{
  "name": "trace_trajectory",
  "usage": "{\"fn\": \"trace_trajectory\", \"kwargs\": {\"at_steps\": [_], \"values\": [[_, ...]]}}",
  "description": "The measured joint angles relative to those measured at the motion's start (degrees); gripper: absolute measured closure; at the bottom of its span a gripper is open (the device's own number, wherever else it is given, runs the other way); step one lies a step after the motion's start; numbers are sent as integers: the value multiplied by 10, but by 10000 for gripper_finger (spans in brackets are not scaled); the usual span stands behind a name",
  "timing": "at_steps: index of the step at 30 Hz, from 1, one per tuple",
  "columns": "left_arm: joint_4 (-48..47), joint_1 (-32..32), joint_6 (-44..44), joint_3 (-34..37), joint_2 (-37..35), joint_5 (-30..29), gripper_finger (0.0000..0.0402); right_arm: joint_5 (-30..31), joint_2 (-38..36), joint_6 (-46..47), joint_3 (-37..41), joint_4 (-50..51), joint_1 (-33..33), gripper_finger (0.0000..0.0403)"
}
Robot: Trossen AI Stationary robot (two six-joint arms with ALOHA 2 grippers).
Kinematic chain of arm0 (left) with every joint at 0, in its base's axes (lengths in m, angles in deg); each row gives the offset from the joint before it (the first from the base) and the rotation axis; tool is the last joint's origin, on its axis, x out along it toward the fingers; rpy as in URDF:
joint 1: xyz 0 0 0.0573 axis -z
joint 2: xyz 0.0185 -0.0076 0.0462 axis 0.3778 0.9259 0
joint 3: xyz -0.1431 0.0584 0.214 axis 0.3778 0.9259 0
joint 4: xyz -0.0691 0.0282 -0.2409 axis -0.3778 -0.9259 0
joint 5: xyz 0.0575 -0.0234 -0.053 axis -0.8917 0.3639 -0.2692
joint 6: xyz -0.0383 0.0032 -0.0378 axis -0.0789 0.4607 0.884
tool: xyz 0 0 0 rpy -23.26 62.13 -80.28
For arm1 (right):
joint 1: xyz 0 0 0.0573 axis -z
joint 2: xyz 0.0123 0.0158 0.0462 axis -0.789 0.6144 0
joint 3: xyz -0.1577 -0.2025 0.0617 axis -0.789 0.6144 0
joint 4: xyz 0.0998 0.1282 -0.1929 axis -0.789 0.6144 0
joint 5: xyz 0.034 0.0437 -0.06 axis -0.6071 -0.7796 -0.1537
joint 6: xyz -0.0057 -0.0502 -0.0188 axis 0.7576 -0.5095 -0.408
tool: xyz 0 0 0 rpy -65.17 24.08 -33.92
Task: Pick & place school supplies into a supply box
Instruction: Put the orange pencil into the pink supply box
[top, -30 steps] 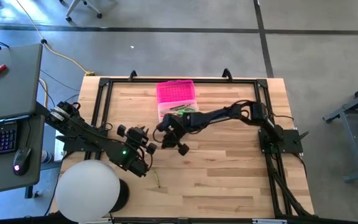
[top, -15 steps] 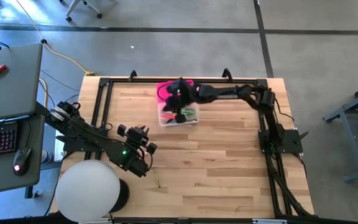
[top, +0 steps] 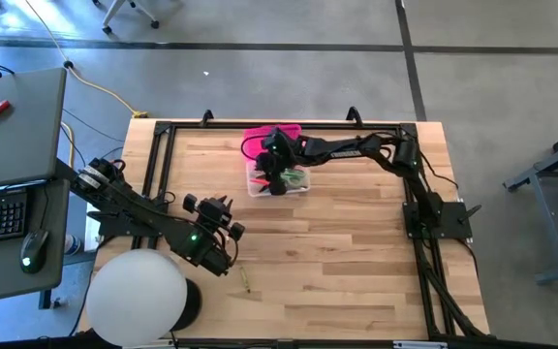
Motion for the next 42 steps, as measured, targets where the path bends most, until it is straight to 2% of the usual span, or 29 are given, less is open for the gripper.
{"fn": "trace_trajectory", "kwargs": {"at_steps": [4, 8, 10, 12, 14, 19, 25, 30, 34, 42], "values": [[-25, 0, -18, -5, 1, -8, 285, 21, -1, 41, -1, -52, -38, 285], [-114, -1, -12, -47, -6, -21, 285, 135, 6, 41, 0, -49, -101, 285], [-157, -5, -11, -74, -5, -32, 285, 170, 8, 56, 0, -61, -131, 285], [-182, -12, -15, -102, -6, -45, 285, 202, 8, 109, -1, -88, -159, 284], [-175, -26, -61, -122, -8, -58, 285, 231, 8, 190, -1, -109, -182, 284], [-180, -62, -133, -156, -13, -52, 285, 269, 15, 316, -1, -140, -229, 284], [-179, -87, -146, -155, -11, -25, 285, 288, 57, 327, -1, -199, -282, 284], [-176, -87, -146, -155, -4, -7, 285, 321, 80, 375, -1, -230, -294, 284], [-161, -87, -145, -155, -4, 28, 285, 339, 81, 412, -1, -223, -296, 284], [-144, -87, -164, -155, -4, 28, 285, 356, 81, 442, -1, -215, -308, 284]]}}
